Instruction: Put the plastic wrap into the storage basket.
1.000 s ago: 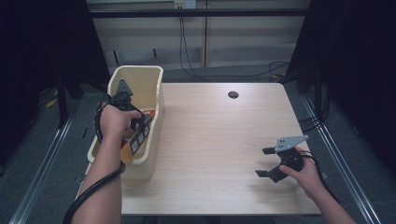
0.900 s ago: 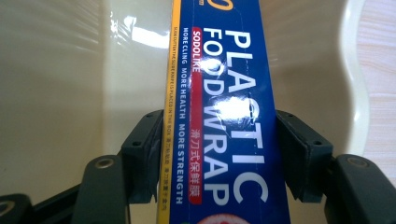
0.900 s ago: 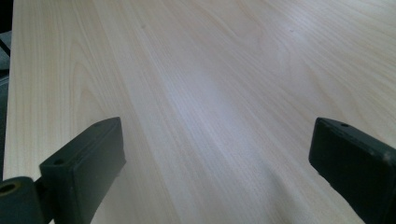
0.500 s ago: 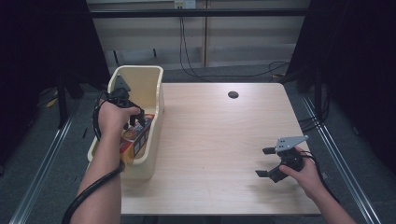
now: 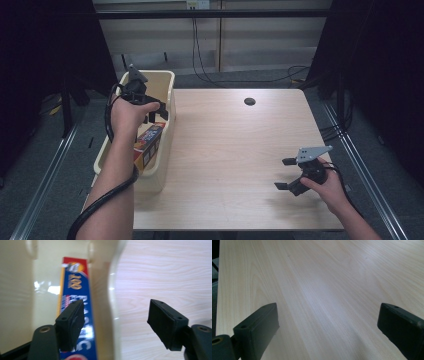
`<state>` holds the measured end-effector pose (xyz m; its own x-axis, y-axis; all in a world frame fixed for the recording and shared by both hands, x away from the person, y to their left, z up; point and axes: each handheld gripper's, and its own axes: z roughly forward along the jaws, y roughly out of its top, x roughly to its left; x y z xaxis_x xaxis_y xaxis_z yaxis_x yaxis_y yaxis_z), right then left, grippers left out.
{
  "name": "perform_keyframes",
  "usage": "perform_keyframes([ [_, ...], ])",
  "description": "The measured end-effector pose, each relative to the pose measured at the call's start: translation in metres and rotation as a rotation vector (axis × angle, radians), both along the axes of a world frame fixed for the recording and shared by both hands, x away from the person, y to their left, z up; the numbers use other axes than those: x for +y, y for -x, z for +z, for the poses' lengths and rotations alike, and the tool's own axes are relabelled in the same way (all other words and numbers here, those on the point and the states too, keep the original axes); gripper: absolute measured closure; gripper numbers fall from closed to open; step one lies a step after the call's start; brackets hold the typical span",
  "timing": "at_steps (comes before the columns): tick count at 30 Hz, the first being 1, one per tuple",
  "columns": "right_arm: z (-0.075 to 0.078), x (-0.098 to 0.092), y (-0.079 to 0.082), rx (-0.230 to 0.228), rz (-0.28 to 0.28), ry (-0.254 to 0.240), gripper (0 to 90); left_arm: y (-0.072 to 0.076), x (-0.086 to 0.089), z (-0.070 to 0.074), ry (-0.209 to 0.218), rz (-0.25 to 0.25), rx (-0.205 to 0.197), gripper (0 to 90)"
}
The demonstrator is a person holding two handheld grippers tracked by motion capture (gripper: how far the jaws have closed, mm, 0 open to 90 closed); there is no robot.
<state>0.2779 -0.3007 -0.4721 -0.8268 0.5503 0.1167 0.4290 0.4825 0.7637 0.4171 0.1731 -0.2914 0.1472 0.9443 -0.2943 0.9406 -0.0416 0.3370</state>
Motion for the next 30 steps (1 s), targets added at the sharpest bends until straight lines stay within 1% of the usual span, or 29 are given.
perform_keyframes([
  [1,0.000,0.000,0.000,0.000,0.000,0.000,3.2,0.000,-0.002,0.000,0.009,-0.011,-0.006,28.6],
  [3,0.000,0.000,0.000,-0.001,0.002,-0.001,3.2,0.000,-0.010,0.002,0.010,-0.039,-0.036,26.7],
  [4,0.000,0.000,0.000,-0.001,0.002,-0.001,3.2,0.000,-0.010,0.002,0.010,-0.039,-0.036,25.8],
  [6,0.000,0.000,0.001,-0.001,-0.002,0.001,3.2,0.000,-0.016,0.002,0.027,-0.054,-0.045,25.2],
  [8,0.000,0.000,0.001,0.001,0.001,0.000,3.2,0.001,-0.024,0.003,0.043,-0.085,-0.063,23.2],
  [9,0.000,0.000,0.001,0.001,0.001,0.000,3.2,0.001,-0.024,0.003,0.043,-0.085,-0.063,22.7],
  [14,0.001,0.000,0.002,-0.002,0.003,-0.001,3.2,0.002,-0.038,0.002,0.066,-0.127,-0.095,21.1],
  [17,0.001,0.000,0.002,-0.008,-0.005,0.001,3.2,0.003,-0.045,0.001,0.084,-0.136,-0.105,20.0],
  [18,0.001,0.000,0.002,-0.009,-0.005,0.002,3.2,0.004,-0.050,0.000,0.090,-0.148,-0.114,19.5],
  [19,0.001,0.000,0.002,-0.009,-0.005,0.002,3.2,0.004,-0.050,0.000,0.090,-0.148,-0.114,19.1],
  [21,0.001,0.000,0.002,-0.008,-0.005,0.002,3.2,0.005,-0.055,-0.001,0.094,-0.168,-0.121,18.8],
  [22,0.001,0.000,0.002,-0.008,-0.005,0.002,3.2,0.006,-0.061,-0.001,0.109,-0.183,-0.134,18.5],
  [23,0.001,0.000,0.002,-0.006,-0.005,0.001,3.2,0.006,-0.061,-0.001,0.109,-0.183,-0.134,18.2],
  [24,0.001,0.000,0.002,-0.006,-0.005,0.001,3.2,0.006,-0.064,-0.002,0.120,-0.182,-0.140,18.2],
  [26,0.001,0.000,0.002,-0.004,0.000,0.002,3.2,0.007,-0.069,-0.004,0.129,-0.198,-0.147,17.7],
  [29,0.000,0.000,0.002,-0.004,-0.001,0.005,3.1,0.007,-0.073,-0.006,0.137,-0.204,-0.150,17.2],
  [30,0.000,0.000,0.002,-0.010,-0.004,0.007,3.1,0.007,-0.074,-0.007,0.134,-0.218,-0.147,16.9],
])
